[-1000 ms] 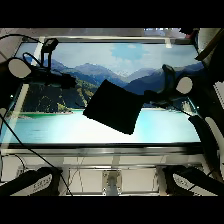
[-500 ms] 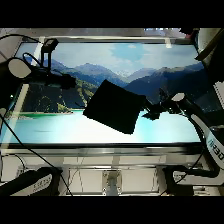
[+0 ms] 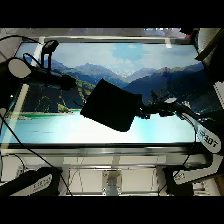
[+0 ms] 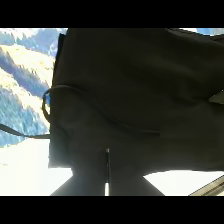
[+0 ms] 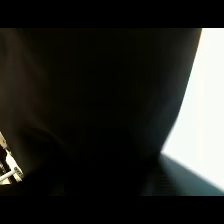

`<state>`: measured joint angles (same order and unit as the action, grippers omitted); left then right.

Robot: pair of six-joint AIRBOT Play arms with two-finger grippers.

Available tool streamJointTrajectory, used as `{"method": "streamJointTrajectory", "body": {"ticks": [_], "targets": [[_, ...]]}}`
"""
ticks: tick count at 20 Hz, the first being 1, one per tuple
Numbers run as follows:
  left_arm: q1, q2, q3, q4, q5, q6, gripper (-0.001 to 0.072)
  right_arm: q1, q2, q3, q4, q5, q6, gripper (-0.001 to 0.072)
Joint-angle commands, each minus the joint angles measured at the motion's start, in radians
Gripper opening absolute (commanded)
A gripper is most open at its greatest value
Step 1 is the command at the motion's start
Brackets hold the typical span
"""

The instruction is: Fold the clothes and pants, and hang the long-sleeved shirts on hangers.

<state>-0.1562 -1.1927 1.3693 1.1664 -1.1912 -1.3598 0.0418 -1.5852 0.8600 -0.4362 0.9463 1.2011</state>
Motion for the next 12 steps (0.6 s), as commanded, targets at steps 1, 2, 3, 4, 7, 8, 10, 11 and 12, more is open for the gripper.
{"method": "streamJointTrajectory", "body": {"ticks": [1,2,3,4,7,8,10,11,12], "targets": [[0.0,0.001,0.0,0.0,-0.004,-0.006,0.0004,0.021,-0.024,0.0,0.047,-0.034,-0.044,0.0181],[0.0,0.001,0.0,0.0,-0.004,-0.006,0.0005,0.021,-0.023,0.001,0.058,-0.05,-0.044,0.0036],[0.0,0.001,0.0,0.0,-0.004,-0.006,0.0005,0.021,-0.023,0.006,0.063,-0.052,-0.044,0.0019],[0.0,0.001,0.0,0.0,-0.004,-0.006,0.0004,0.016,-0.02,0.014,0.059,-0.051,-0.044,0.0019],[0.0,0.001,0.0,0.0,-0.008,-0.006,0.0004,-0.034,0.056,0.032,0.047,-0.045,-0.043,0.0018],[0.0,0.001,0.0,0.0,-0.008,-0.006,0.0005,-0.068,0.102,0.036,0.035,-0.041,-0.043,0.0018],[0.0,0.001,0.0,0.0,-0.008,-0.006,0.0005,-0.18,0.232,0.047,-0.008,-0.006,-0.032,0.0018],[0.0,0.001,0.0,0.0,-0.008,-0.006,0.0005,-0.25,0.292,0.056,-0.037,0.036,-0.012,0.0018],[0.0,0.001,0.0,0.0,-0.008,-0.006,0.0005,-0.329,0.35,0.071,-0.077,0.083,0.026,0.0018]]}}
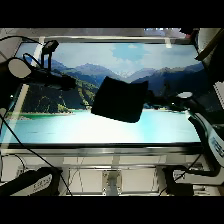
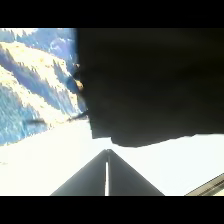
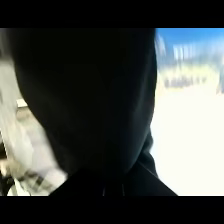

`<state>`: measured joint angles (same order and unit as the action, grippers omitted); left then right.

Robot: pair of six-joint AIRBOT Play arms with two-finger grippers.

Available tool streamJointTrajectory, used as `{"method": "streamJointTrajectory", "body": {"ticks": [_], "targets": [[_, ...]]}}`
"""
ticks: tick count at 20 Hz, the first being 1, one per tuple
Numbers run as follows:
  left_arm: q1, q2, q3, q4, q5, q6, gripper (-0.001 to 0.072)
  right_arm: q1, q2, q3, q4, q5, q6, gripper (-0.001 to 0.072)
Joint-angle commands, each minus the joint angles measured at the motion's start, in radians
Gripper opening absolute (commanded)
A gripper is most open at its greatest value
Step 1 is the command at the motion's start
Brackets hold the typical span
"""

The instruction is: Fold the clothes and pants, and hang the long-sleeved shirts on hangers.

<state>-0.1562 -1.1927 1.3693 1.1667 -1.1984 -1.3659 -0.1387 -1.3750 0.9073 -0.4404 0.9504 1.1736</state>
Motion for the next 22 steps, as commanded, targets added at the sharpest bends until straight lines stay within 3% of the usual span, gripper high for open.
{"method": "streamJointTrajectory", "body": {"ticks": [1,6,10,14,16,18,19,20,21,22], "targets": [[0.0,0.001,0.0,0.0,0.0,0.0,0.0005,-0.241,0.193,0.047,-0.114,0.14,0.1,0.0018],[0.0,0.001,0.0,0.0,0.0,0.0,0.0004,-0.739,0.336,0.268,-0.302,0.46,0.232,0.0018],[0.0,0.001,0.0,0.0,0.0,0.0,0.0005,-1.166,0.35,0.468,-0.536,0.703,0.231,0.0018],[0.0,0.001,0.0,0.0,0.0,-0.02,0.0005,-1.312,0.329,0.385,-0.816,0.752,0.281,0.0017],[0.0,0.001,0.0,0.0,0.0,-0.023,0.0005,-1.3,0.321,0.315,-0.917,0.697,0.283,0.0018],[0.0,0.001,0.0,0.0,0.0,-0.05,0.0004,-1.304,0.312,0.305,-1.095,0.657,0.35,0.0019],[0.0,0.001,0.0,0.0,0.0,-0.066,0.0005,-1.313,0.311,0.312,-1.136,0.646,0.384,0.0068],[0.0,0.001,0.0,0.0,0.0,-0.075,0.0004,-1.329,0.31,0.328,-1.132,0.639,0.398,0.0301],[0.0,0.001,0.0,0.0,0.0,-0.075,0.0005,-1.34,0.31,0.362,-1.126,0.631,0.417,0.0614],[0.0,0.001,0.0,0.0,0.0,-0.075,0.0005,-1.341,0.31,0.41,-1.126,0.625,0.431,0.0691]]}}
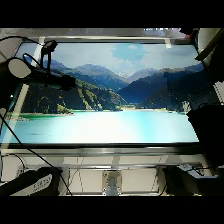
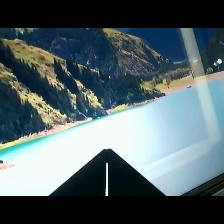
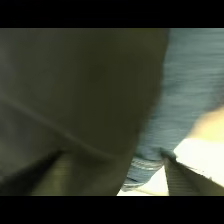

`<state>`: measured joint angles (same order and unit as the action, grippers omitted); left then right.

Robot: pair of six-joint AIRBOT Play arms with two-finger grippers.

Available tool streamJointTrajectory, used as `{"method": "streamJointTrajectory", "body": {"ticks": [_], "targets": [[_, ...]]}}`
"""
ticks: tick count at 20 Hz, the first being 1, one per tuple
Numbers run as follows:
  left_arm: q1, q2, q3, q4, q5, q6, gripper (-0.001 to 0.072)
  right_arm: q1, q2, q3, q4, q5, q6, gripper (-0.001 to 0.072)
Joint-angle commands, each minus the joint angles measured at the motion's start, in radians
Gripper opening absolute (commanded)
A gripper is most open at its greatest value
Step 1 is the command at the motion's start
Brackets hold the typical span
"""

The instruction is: Fold the clothes and pants, and hang the long-sleeved shirts on hangers.

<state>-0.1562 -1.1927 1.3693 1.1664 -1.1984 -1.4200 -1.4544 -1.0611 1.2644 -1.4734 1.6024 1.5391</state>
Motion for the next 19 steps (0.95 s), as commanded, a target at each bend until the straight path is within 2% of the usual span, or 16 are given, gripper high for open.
{"method": "streamJointTrajectory", "body": {"ticks": [1,3,4,6,8,9,11,13,16,19], "targets": [[0.0,0.001,0.0,0.0,0.0,-0.021,0.0004,-0.025,-0.005,0.119,-0.089,-0.039,0.077,0.0689],[0.0,0.0,0.0,0.0,0.0,-0.021,0.0005,-0.024,-0.002,0.262,-0.017,-0.091,0.079,0.0689],[0.0,0.0,0.0,0.001,0.0,-0.021,0.0005,-0.024,0.001,0.321,0.075,-0.13,0.101,0.0689],[0.0,-0.004,0.0,0.001,0.0,-0.021,0.0005,-0.001,0.019,0.382,0.446,-0.191,0.124,0.0688],[0.0,-0.007,0.0,0.0,0.0,-0.02,0.0005,0.124,0.04,0.386,0.824,-0.204,0.062,0.0688],[0.0,-0.008,0.0,0.0,0.0,-0.02,0.0005,0.206,0.051,0.386,0.898,-0.201,0.019,0.0688],[0.0,-0.01,0.0,0.001,0.0,-0.02,0.0005,0.433,0.075,0.386,0.895,-0.2,-0.07,0.0688],[0.0,-0.011,0.0,0.0,0.0,-0.021,0.0005,0.658,0.084,0.386,0.785,-0.198,-0.142,0.0688],[0.0,-0.011,0.0,0.0,0.0,-0.021,0.0005,0.904,0.084,0.386,0.564,-0.179,-0.145,0.0688],[0.0,-0.011,0.0,0.0,0.0,-0.02,0.0005,1.014,0.084,0.386,0.491,-0.169,-0.143,0.0688]]}}
